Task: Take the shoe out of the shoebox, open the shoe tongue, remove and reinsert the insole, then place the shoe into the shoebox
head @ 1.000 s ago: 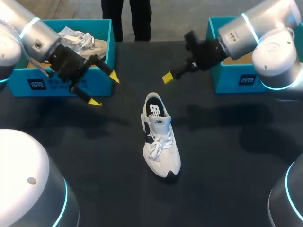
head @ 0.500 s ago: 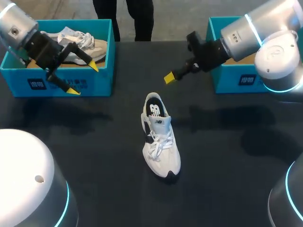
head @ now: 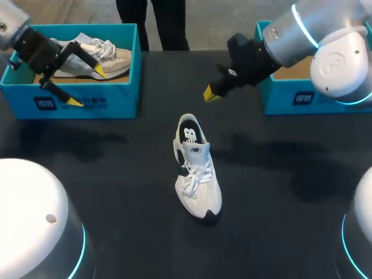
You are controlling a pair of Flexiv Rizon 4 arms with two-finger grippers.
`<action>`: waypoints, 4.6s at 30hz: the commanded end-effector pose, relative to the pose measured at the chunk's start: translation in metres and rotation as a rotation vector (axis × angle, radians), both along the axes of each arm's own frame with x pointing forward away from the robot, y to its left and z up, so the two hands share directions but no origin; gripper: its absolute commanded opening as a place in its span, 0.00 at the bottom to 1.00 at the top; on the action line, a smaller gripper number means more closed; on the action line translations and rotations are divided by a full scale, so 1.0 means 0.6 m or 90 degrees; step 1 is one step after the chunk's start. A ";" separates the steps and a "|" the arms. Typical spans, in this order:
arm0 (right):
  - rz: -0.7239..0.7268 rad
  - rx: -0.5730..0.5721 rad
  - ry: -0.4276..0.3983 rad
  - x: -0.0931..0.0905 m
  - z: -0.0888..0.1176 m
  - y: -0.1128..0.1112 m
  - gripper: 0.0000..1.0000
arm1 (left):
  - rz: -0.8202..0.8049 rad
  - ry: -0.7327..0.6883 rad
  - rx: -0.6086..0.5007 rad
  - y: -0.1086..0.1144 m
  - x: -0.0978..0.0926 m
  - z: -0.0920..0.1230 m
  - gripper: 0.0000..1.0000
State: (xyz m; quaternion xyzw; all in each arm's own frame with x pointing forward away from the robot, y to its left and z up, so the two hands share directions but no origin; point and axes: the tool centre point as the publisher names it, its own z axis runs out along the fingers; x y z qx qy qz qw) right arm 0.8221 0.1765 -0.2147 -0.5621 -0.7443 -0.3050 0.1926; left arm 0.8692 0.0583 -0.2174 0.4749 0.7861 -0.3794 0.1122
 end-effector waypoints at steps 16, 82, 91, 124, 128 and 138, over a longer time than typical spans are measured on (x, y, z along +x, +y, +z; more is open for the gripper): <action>-0.041 -0.444 0.009 -0.016 0.016 0.046 0.00 | 0.059 -0.051 0.024 0.068 0.020 0.067 1.00; -0.075 -0.486 0.129 -0.103 -0.226 0.058 0.00 | 0.069 -0.056 0.028 0.078 0.029 0.072 1.00; -0.103 -0.504 0.111 -0.104 -0.258 0.053 0.00 | 0.069 -0.056 0.028 0.078 0.029 0.072 1.00; -0.135 -0.540 0.026 -0.081 -0.242 0.032 0.00 | 0.069 -0.056 0.028 0.078 0.029 0.072 1.00; -0.119 -0.548 0.021 -0.067 -0.257 0.037 0.00 | 0.069 -0.056 0.028 0.078 0.029 0.072 1.00; -0.071 -0.554 0.018 -0.057 -0.301 0.047 0.00 | 0.069 -0.056 0.028 0.078 0.029 0.072 1.00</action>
